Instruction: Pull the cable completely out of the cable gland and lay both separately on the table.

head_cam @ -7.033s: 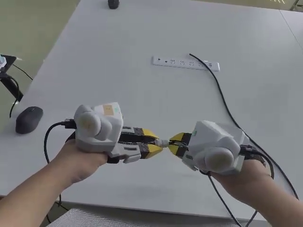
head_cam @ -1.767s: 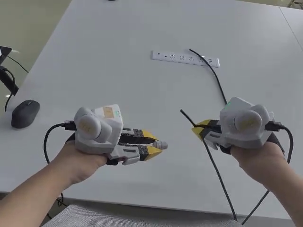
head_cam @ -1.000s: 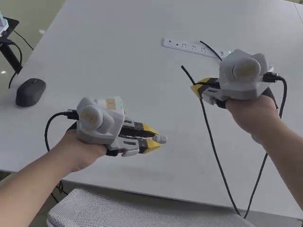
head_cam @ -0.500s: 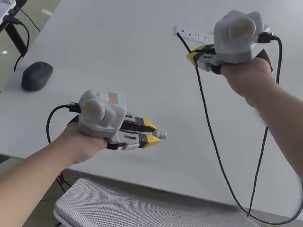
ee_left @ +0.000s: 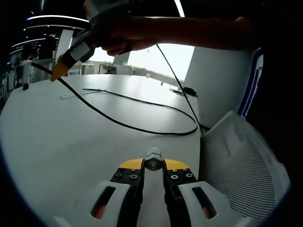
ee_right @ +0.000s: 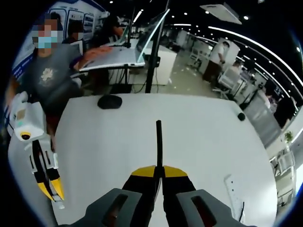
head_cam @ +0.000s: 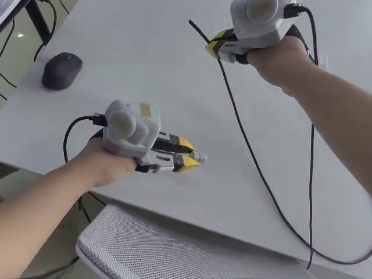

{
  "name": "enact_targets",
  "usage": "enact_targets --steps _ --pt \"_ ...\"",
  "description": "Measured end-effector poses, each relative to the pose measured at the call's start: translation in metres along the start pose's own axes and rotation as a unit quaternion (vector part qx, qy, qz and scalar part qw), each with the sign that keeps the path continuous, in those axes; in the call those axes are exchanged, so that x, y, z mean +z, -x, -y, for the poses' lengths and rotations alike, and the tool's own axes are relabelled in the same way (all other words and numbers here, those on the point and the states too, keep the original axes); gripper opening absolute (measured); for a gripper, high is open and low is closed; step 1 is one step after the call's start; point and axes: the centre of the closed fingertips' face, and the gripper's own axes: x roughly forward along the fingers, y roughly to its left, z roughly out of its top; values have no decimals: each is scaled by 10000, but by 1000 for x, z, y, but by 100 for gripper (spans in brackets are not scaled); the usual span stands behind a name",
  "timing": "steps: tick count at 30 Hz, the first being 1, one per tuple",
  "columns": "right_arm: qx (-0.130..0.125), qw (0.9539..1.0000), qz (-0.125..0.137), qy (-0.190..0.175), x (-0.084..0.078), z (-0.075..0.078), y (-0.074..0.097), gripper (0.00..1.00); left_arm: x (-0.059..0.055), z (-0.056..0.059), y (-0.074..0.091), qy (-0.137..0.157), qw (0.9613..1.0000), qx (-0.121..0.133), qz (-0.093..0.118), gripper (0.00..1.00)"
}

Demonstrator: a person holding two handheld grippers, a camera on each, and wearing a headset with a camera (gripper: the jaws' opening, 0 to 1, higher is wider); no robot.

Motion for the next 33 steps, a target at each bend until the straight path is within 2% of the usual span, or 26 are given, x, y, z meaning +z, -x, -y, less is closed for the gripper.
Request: enact_targets --steps 4,7,10,12,14,18,21,26,30,33 --pt "251 9995 -12 192 11 -17 -30 0 -11 -9 2 78 9999 111 -30 15" --pt "441 9984 -163 300 10 -30 -51 0 -17 -15 3 112 9997 192 -46 15" --pt "626 9976 -133 272 13 -46 -76 0 -23 -22 3 172 9995 263 -27 16" --pt "814 9958 -246 328 10 -58 -84 0 -29 -26 3 218 9992 316 -51 16" --pt "884 9943 -322 494 8 -68 -94 0 -34 -30 2 286 9989 360 -60 16" --pt "1036 9922 -418 561 5 -84 -105 0 -44 -36 0 392 9982 442 -104 16" --pt "1146 9897 -503 688 2 -94 -109 0 -47 -39 -1 446 9978 492 -89 16" --pt "1176 9877 -578 855 -1 -105 -116 0 -52 -46 -3 478 9971 576 -96 16" --pt "1282 9830 -634 1150 -4 -117 -119 0 -53 -49 -3 493 9967 637 -102 16" --pt "1320 9824 -670 1143 -6 -121 -121 0 -55 -51 -3 510 9963 679 -130 16"
